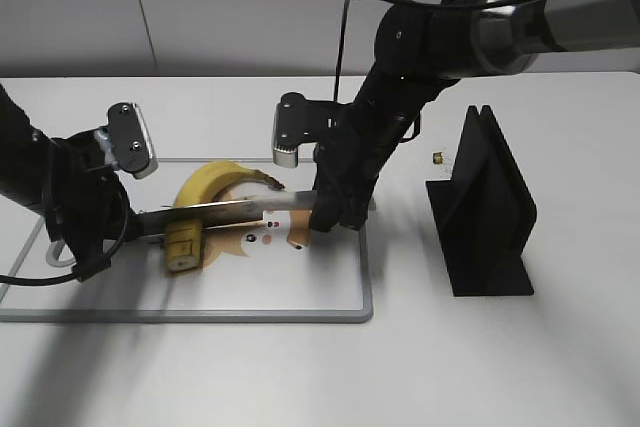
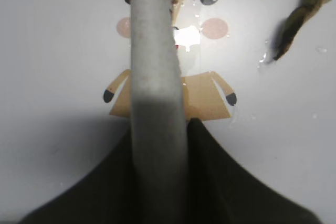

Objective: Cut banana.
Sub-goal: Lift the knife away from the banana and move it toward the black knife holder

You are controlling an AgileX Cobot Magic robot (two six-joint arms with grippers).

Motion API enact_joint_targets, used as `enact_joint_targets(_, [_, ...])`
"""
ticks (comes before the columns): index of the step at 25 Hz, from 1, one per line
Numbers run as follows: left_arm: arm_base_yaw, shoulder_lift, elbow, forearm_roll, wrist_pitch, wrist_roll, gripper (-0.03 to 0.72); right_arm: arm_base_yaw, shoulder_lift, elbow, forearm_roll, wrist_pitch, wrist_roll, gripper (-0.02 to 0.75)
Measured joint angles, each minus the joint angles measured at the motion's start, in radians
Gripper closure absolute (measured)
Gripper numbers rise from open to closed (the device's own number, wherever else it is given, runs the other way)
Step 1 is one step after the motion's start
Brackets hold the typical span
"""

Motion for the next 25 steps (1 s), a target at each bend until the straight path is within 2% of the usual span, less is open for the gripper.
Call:
enact_joint_targets(15, [0.0,-0.048,0.013,0.001,0.0,-0.003,0.681,0.001,-0.036,0.007,-0.003,-0.002,0.0,0.549])
enact_joint_targets(25, [0.001,-0.162,0.032,0.02,0.073,-0.023,0.683,0.009,-0.107,0.013,-0.011,0.032,0.001,0.55])
